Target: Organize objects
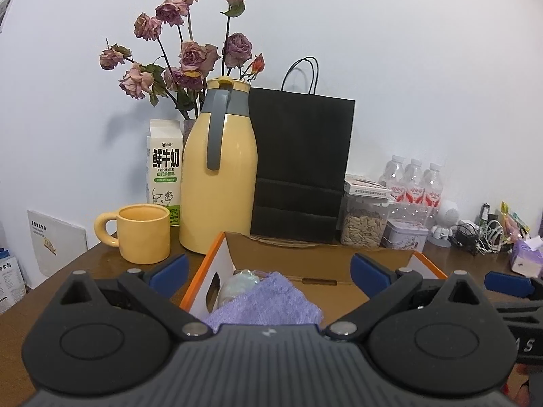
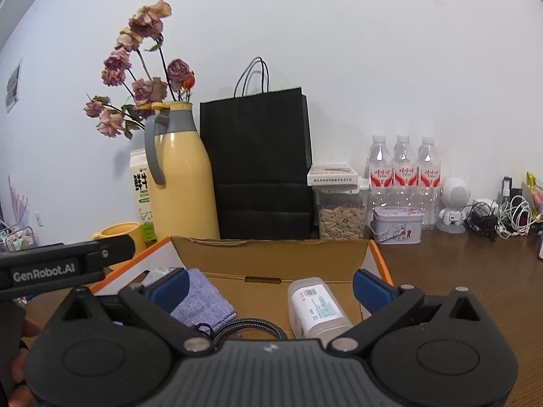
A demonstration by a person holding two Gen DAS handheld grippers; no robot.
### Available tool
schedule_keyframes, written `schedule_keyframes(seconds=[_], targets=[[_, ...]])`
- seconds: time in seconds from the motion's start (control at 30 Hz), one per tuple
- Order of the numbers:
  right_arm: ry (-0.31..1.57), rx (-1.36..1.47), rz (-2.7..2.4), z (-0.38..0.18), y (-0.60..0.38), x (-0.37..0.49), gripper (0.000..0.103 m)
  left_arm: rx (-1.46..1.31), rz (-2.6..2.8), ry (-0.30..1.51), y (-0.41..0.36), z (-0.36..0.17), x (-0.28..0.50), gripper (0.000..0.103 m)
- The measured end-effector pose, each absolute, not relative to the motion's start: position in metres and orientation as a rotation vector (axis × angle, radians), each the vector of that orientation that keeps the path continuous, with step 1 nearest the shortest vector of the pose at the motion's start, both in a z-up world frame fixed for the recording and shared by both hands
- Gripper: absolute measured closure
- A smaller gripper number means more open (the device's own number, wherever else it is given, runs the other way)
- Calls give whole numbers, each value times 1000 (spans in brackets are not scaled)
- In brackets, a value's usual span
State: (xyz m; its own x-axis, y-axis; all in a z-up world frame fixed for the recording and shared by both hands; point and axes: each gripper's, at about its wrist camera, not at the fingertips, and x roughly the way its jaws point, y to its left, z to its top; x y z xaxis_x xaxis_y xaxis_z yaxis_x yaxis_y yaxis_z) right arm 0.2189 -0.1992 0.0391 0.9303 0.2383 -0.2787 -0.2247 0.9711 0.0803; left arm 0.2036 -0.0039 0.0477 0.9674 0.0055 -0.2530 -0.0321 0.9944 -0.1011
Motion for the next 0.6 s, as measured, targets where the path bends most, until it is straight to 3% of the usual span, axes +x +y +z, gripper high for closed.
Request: schedule_keyframes(seconds=[0.6], targets=[[441, -35, 270, 17, -230, 113, 0, -38, -29, 410, 12, 35, 111, 0]])
